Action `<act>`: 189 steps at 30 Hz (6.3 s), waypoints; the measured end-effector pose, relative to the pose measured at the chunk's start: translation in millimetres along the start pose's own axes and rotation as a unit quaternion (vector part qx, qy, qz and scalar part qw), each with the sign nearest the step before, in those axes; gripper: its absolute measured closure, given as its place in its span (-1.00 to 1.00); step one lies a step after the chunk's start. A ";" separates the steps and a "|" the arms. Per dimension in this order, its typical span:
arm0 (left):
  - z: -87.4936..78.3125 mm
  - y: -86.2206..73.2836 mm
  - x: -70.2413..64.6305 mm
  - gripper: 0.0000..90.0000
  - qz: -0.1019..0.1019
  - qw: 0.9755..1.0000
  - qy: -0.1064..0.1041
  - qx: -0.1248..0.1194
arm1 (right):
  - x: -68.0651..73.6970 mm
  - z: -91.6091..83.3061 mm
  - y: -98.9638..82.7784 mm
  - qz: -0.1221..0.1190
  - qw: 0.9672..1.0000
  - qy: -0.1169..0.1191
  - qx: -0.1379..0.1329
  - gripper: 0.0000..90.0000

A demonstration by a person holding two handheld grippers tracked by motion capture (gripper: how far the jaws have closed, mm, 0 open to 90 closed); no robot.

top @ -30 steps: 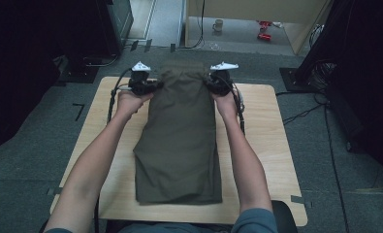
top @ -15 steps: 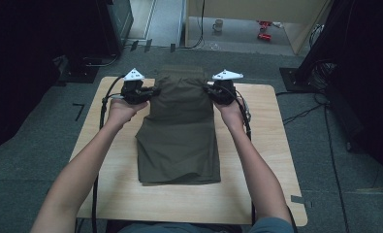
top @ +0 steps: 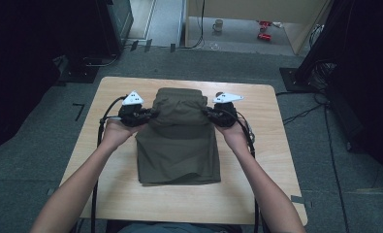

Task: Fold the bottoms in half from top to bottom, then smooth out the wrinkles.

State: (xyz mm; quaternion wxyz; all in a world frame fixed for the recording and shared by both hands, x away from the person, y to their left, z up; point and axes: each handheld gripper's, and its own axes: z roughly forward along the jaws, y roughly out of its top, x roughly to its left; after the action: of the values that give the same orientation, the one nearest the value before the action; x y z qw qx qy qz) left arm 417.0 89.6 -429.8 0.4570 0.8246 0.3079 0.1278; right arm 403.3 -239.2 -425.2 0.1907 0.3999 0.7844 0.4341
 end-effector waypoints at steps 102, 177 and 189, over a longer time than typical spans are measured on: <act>24.4 -38.0 18.4 0.59 -0.054 0.995 -0.048 0.069 | -11.4 29.5 -49.4 0.072 0.993 0.063 0.068 0.83; -24.9 -67.1 -82.5 0.42 0.009 0.993 -0.092 0.075 | 77.7 -26.5 -83.1 0.002 0.989 0.131 0.067 0.64; -25.4 -87.7 -96.8 0.41 0.019 0.990 -0.089 0.112 | 86.9 -33.1 -88.5 -0.022 0.993 0.103 0.062 0.68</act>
State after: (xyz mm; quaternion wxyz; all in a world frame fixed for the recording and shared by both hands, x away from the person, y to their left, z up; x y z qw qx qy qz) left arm 295.0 80.7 -482.0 0.3847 0.8844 0.2629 0.0274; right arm 288.2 -214.7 -476.6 0.0935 0.3470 0.8339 0.4188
